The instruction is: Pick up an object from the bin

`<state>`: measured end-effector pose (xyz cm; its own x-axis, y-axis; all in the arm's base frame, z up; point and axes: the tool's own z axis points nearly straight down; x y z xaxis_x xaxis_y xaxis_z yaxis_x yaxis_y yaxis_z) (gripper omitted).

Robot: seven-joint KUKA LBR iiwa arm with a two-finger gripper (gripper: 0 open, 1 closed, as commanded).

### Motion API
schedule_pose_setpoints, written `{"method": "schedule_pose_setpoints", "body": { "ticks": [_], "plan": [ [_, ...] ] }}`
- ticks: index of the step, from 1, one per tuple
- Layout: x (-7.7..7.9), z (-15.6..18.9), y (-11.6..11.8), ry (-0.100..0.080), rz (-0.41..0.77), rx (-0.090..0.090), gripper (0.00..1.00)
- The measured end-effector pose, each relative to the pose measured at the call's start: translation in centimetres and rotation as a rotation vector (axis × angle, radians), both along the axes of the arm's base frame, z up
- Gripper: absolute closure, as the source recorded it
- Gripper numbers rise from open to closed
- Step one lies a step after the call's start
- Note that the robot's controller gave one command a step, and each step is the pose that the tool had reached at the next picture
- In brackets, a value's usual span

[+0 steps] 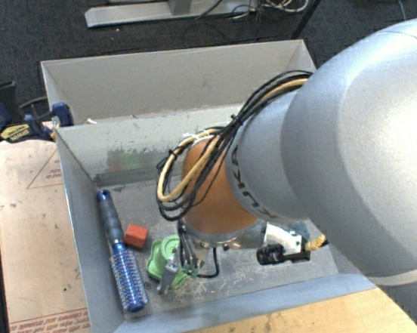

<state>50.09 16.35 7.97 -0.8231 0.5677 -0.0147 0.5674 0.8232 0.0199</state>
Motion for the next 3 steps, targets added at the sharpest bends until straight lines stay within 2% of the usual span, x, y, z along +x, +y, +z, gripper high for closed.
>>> {"method": "schedule_pose_setpoints", "body": {
  "ticks": [1, 2, 3],
  "plan": [
    [-0.18, -0.01, 0.27, -0.004, -0.044, 0.0, 0.0],
    [-0.17, 0.03, 0.27, -0.004, -0.046, 0.001, 1.0],
    [0.06, 0.29, 0.33, 0.017, -0.045, -0.005, 1.0]
  ]
}}
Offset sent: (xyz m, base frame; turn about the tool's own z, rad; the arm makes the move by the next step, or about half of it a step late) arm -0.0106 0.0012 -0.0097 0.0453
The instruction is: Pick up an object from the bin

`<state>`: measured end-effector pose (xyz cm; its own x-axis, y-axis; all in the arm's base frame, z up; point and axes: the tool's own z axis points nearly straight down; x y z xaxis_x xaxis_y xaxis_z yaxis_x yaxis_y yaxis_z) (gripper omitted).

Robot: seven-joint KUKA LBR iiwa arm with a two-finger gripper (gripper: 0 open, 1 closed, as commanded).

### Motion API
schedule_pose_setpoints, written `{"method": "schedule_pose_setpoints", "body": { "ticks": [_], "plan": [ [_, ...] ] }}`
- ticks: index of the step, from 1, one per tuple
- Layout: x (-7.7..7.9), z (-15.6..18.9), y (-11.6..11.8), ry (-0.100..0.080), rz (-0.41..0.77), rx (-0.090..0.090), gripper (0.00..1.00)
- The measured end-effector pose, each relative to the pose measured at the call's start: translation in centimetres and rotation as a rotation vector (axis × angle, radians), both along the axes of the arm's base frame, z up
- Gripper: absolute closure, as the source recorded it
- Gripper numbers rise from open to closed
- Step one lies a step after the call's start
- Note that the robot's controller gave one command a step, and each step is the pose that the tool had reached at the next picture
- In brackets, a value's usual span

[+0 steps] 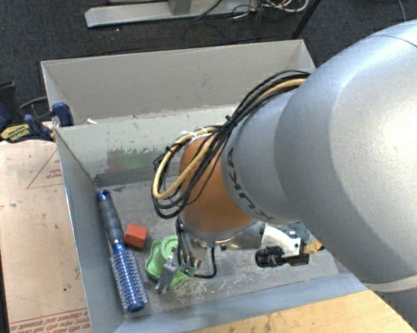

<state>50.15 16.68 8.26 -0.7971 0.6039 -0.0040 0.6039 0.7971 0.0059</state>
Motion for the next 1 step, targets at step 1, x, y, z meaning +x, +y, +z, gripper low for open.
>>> {"method": "schedule_pose_setpoints", "body": {
  "ticks": [1],
  "plan": [
    [0.06, 0.06, 0.04, 0.005, 0.0, -0.001, 1.0]
  ]
}}
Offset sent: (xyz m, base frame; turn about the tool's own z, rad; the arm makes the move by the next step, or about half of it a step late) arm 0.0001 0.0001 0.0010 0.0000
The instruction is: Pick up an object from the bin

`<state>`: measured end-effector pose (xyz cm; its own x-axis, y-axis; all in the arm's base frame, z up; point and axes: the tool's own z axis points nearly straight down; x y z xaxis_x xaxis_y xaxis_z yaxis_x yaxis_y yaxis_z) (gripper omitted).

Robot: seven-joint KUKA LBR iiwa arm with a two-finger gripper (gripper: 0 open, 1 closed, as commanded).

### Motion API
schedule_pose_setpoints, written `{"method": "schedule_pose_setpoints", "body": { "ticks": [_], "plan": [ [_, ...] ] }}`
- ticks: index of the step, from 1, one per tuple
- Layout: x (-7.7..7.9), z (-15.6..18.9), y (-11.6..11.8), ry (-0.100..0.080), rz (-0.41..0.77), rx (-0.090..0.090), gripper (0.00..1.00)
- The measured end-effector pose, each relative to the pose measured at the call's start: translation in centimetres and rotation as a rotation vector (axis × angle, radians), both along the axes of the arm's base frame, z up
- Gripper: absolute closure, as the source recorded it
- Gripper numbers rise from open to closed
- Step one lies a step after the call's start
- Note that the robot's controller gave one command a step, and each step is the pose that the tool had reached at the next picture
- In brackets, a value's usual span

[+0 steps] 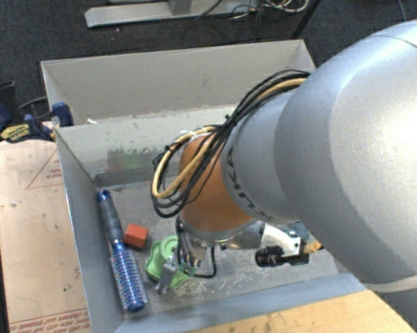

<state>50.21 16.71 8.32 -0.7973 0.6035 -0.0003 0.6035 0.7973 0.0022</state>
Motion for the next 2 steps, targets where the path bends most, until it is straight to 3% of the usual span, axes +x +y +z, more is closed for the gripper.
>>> {"method": "schedule_pose_setpoints", "body": {
  "ticks": [1, 2],
  "plan": [
    [0.1, 4.0, 0.0, -0.001, 0.003, 0.0, 1.0],
    [0.1, 5.0, 0.1, 0.001, 0.005, 0.0, 1.0]
  ]
}}
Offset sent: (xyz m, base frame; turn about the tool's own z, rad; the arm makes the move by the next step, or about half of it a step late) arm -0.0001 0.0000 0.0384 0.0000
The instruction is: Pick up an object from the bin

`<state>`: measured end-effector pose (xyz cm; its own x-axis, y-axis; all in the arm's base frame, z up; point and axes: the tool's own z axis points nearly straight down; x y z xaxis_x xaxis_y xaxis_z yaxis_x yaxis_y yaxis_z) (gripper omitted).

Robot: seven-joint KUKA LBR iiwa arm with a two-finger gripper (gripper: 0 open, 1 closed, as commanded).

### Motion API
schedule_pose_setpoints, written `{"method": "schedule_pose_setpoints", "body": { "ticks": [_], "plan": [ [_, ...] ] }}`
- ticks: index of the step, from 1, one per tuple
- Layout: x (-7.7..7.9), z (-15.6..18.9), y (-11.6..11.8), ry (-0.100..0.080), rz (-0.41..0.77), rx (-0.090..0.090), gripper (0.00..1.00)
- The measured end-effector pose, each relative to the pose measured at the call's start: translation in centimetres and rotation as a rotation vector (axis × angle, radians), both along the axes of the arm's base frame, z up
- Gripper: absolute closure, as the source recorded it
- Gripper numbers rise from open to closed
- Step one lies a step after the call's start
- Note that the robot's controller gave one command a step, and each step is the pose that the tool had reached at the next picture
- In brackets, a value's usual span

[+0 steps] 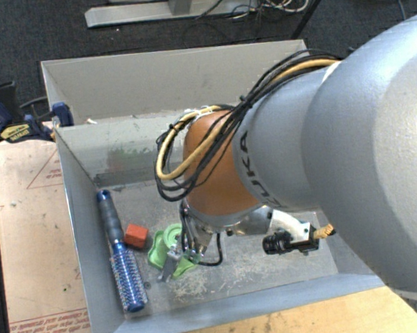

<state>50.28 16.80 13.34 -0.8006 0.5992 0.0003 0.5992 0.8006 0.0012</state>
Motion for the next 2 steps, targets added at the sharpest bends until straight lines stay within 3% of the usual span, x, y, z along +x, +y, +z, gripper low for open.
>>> {"method": "schedule_pose_setpoints", "body": {
  "ticks": [2],
  "plan": [
    [0.1, 3.8, 0.1, -0.001, 0.006, 0.0, 1.0]
  ]
}}
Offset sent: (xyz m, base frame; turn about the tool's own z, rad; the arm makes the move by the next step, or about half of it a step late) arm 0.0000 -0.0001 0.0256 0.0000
